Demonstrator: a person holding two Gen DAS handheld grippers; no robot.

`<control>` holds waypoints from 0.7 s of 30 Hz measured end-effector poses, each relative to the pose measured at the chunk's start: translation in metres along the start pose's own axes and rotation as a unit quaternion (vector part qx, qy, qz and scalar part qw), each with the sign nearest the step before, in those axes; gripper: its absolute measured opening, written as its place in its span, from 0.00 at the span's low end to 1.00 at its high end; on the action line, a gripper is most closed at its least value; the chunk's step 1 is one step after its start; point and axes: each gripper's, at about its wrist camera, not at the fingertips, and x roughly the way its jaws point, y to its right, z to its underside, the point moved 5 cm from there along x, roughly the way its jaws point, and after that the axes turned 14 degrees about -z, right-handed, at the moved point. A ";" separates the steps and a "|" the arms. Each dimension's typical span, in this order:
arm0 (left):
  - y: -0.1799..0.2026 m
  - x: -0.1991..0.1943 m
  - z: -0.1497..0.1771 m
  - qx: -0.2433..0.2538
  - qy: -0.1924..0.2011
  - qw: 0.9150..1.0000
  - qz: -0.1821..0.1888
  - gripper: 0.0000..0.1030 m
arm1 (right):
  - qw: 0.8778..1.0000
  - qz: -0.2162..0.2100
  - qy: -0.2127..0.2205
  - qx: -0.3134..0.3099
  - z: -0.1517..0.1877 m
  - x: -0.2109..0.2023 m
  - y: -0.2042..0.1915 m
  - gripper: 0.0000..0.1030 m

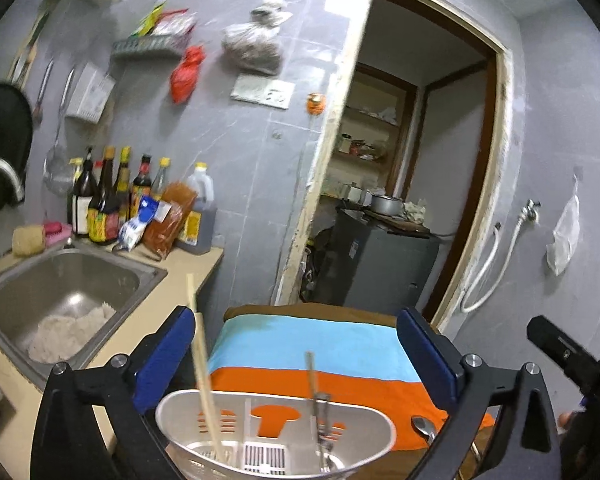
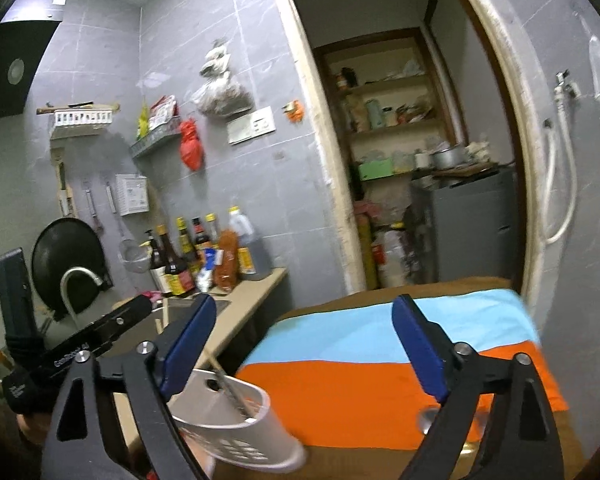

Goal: Organize utensils
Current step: 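Open both tools to drop the chopstick and tongs into the basket, then move the left tool to the steel knife while the right tool approaches a chopstick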

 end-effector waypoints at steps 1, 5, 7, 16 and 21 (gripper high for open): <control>0.006 -0.003 0.000 0.005 0.002 1.000 0.000 0.99 | 1.000 0.007 0.000 -0.004 -0.002 -0.006 0.004 0.87; 0.037 -0.016 0.008 0.028 0.004 1.000 0.011 0.99 | 0.999 0.034 -0.004 -0.011 -0.009 -0.031 0.025 0.89; 0.052 -0.022 0.014 0.035 0.002 0.999 0.019 0.99 | 0.999 0.046 -0.007 -0.012 -0.010 -0.046 0.040 0.89; 0.115 -0.040 0.047 0.061 -0.022 0.997 0.047 0.99 | 0.995 0.093 -0.027 0.006 -0.001 -0.093 0.111 0.89; 0.142 -0.036 0.070 0.070 -0.048 0.995 0.054 0.99 | 0.994 0.102 -0.037 0.019 0.007 -0.104 0.144 0.89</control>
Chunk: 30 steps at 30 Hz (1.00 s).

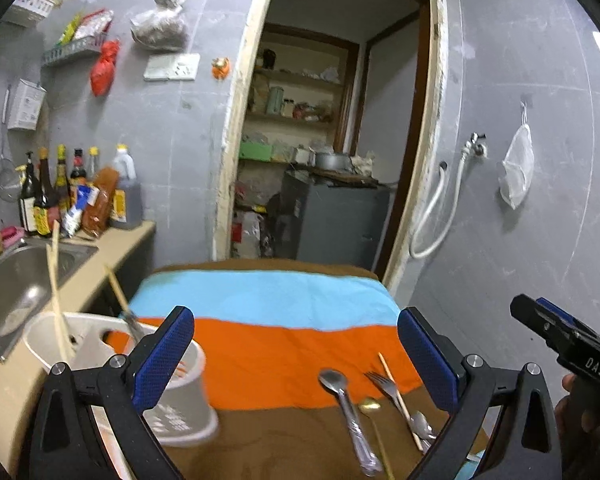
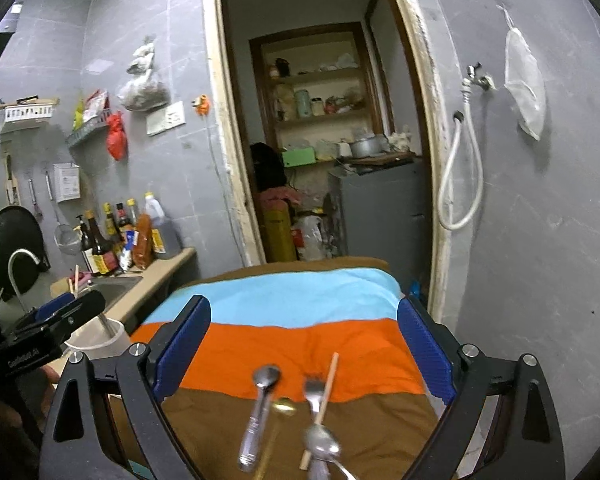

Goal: Organize utensils
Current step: 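Move the left tool to the steel knife while the right tool approaches a chopstick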

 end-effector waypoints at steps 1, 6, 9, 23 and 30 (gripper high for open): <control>0.003 0.002 0.003 0.002 -0.004 1.000 0.001 0.99 | 1.000 0.000 -0.004 0.003 0.002 0.001 0.007 0.89; 0.022 0.023 0.024 0.013 -0.046 0.999 0.005 0.99 | 0.999 -0.003 -0.031 0.023 0.020 0.009 0.036 0.89; 0.029 0.039 0.037 0.018 -0.073 0.997 0.009 0.99 | 0.998 -0.006 -0.051 0.041 0.033 0.020 0.055 0.89; 0.054 0.109 0.077 0.046 -0.158 0.985 0.043 0.83 | 0.984 -0.051 -0.145 0.091 0.096 0.105 0.098 0.60; 0.068 0.144 0.104 0.045 -0.236 0.968 0.076 0.54 | 0.967 -0.080 -0.217 0.103 0.123 0.153 0.098 0.40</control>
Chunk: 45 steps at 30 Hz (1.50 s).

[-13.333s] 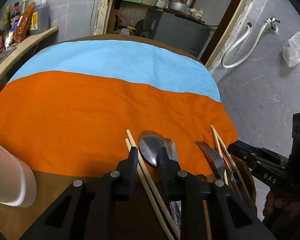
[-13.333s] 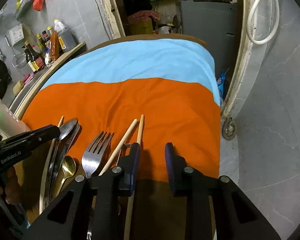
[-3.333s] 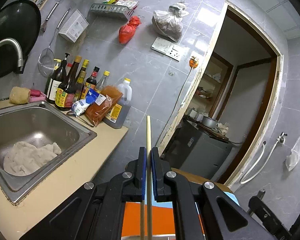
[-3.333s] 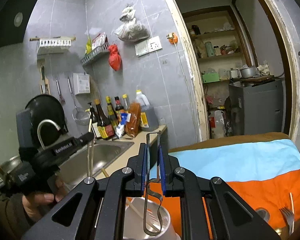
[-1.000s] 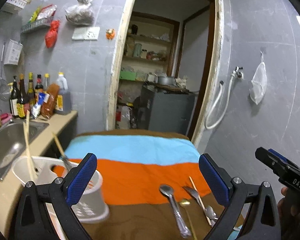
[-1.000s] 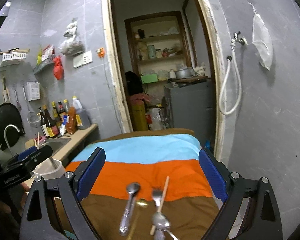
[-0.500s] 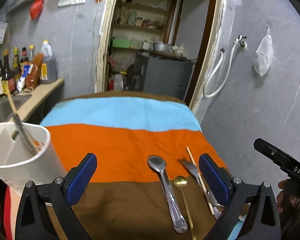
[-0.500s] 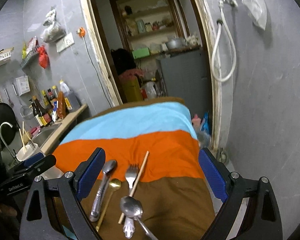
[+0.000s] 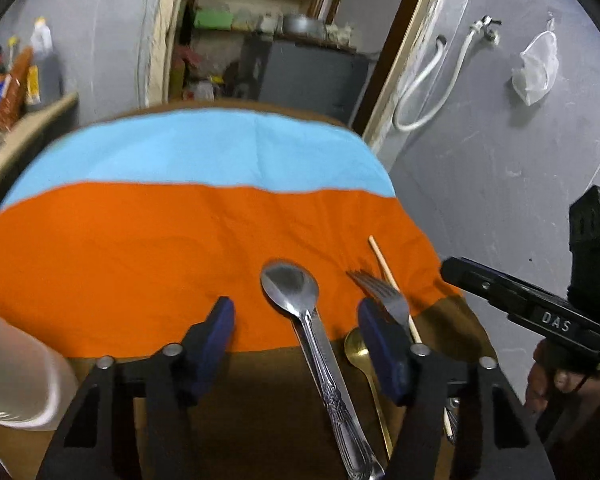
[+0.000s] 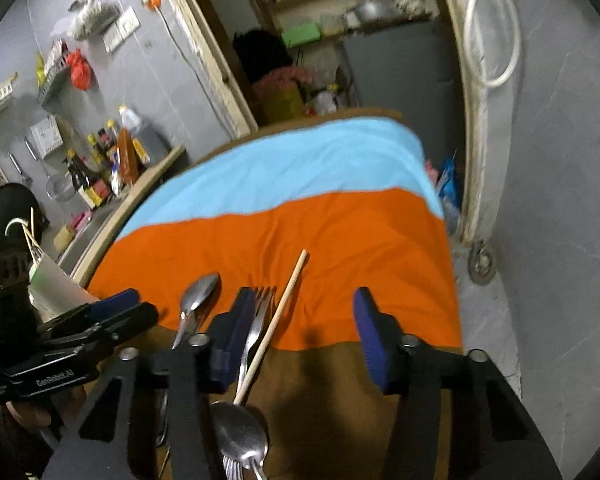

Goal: Organize utensils
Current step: 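Move the left tool to the steel knife while the right tool approaches a chopstick, then close the left tool on the steel knife while the right tool grasps the chopstick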

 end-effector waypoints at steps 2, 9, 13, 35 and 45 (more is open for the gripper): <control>0.001 0.009 0.002 -0.003 -0.017 1.000 0.003 0.49 | 1.000 -0.003 -0.011 -0.002 0.000 0.009 0.003 0.36; -0.003 0.027 0.009 -0.018 -0.049 0.999 0.006 0.32 | 0.999 -0.018 -0.040 0.005 0.001 0.039 0.008 0.31; -0.008 0.027 0.009 -0.033 -0.056 0.998 0.016 0.20 | 0.998 -0.033 -0.054 0.010 0.003 0.053 0.008 0.31; -0.019 0.040 0.001 -0.063 -0.107 0.991 0.044 0.04 | 0.993 -0.040 -0.077 0.085 -0.006 0.078 0.014 0.06; -0.017 -0.017 -0.005 -0.047 -0.020 0.998 0.036 0.03 | 0.991 -0.089 0.035 0.095 -0.016 0.018 -0.020 0.04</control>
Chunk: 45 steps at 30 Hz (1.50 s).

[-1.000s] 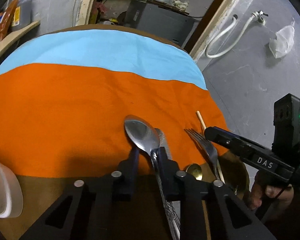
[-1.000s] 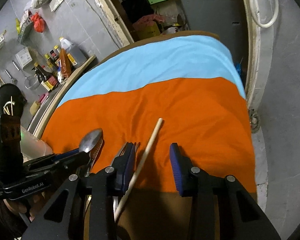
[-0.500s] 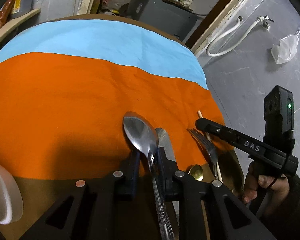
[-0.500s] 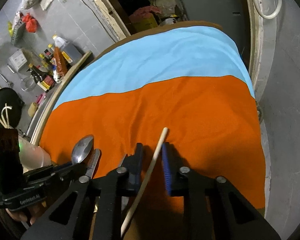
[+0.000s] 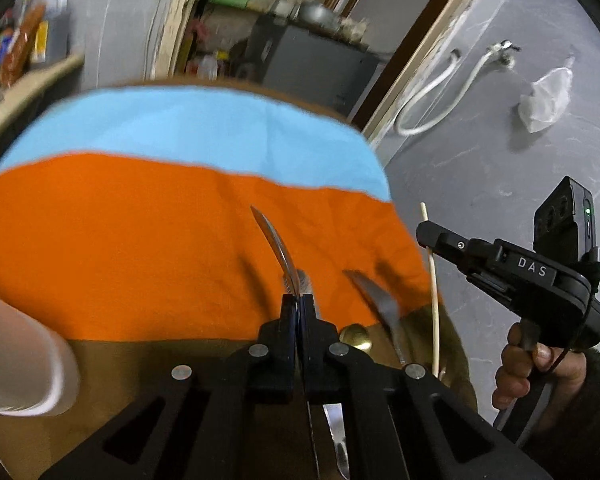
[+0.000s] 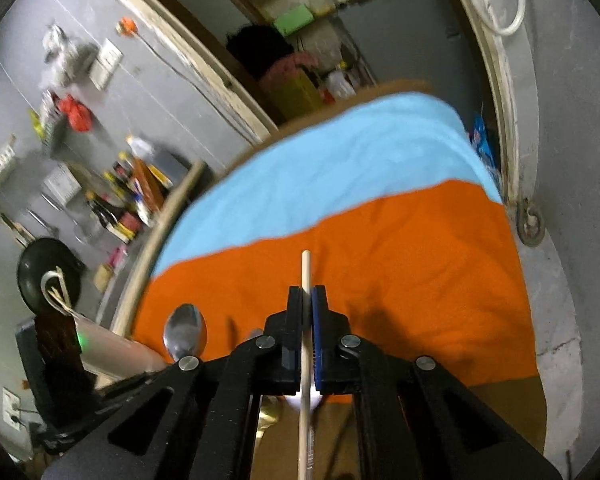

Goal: Organize utensils
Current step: 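Close the left tool on the steel knife while the right tool grasps the chopstick, then lift the knife and chopstick and carry them over the white basket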

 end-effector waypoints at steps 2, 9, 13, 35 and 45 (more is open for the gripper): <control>0.001 -0.017 -0.003 0.002 0.026 1.000 -0.005 0.03 | 1.000 -0.005 0.017 -0.007 -0.004 -0.008 -0.012 0.04; -0.016 -0.076 -0.021 -0.018 0.096 0.995 0.006 0.03 | 0.997 -0.013 0.066 -0.028 -0.006 -0.036 -0.054 0.04; -0.030 -0.103 -0.032 -0.031 0.130 0.991 0.006 0.03 | 0.994 -0.021 0.095 -0.052 -0.008 -0.048 -0.089 0.04; -0.200 -0.213 -0.077 -0.114 0.273 0.955 -0.034 0.03 | 0.963 -0.126 0.173 -0.164 -0.016 0.013 -0.280 0.04; -0.252 -0.183 -0.077 -0.139 0.308 0.939 -0.069 0.03 | 0.937 -0.089 0.219 -0.257 0.000 0.050 -0.312 0.04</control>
